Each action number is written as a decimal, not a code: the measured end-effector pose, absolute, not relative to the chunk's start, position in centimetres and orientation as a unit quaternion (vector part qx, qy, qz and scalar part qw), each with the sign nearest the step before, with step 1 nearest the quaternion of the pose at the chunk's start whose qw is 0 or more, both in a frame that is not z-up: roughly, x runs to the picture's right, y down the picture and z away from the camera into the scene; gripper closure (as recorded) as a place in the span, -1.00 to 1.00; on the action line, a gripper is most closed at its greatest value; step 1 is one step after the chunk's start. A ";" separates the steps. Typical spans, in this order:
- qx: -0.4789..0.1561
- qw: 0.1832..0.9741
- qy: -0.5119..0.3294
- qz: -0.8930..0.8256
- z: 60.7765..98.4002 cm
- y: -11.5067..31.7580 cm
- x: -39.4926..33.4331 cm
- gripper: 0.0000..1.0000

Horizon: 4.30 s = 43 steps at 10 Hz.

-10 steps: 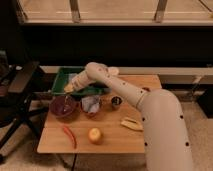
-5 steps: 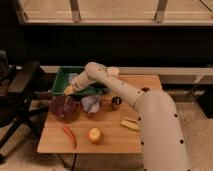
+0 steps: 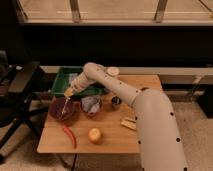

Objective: Place fork in metal cup

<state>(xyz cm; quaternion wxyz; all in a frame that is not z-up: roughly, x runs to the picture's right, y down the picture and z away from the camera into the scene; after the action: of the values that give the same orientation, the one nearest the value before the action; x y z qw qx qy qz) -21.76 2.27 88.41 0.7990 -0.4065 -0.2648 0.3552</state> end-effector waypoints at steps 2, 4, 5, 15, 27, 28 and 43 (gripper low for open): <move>-0.403 0.802 -0.260 0.355 88.6 2.1 -21.5 -0.33; -0.396 0.809 -0.254 0.353 88.6 1.7 -21.3 -0.33; -0.394 0.811 -0.252 0.353 88.7 1.6 -21.0 -0.33; -0.403 0.813 -0.240 0.344 86.7 2.4 -19.9 -0.29; -0.438 0.784 -0.265 0.351 84.8 -0.6 -18.6 1.00; -0.445 0.775 -0.273 0.357 83.9 -2.1 -18.0 1.00; -0.364 0.773 -0.249 0.456 80.6 -11.2 -4.8 1.00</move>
<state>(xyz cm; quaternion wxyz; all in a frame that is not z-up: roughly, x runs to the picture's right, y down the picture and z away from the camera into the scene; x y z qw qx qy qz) -4.79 -11.22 80.63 0.7734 -0.3637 -0.2489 0.4557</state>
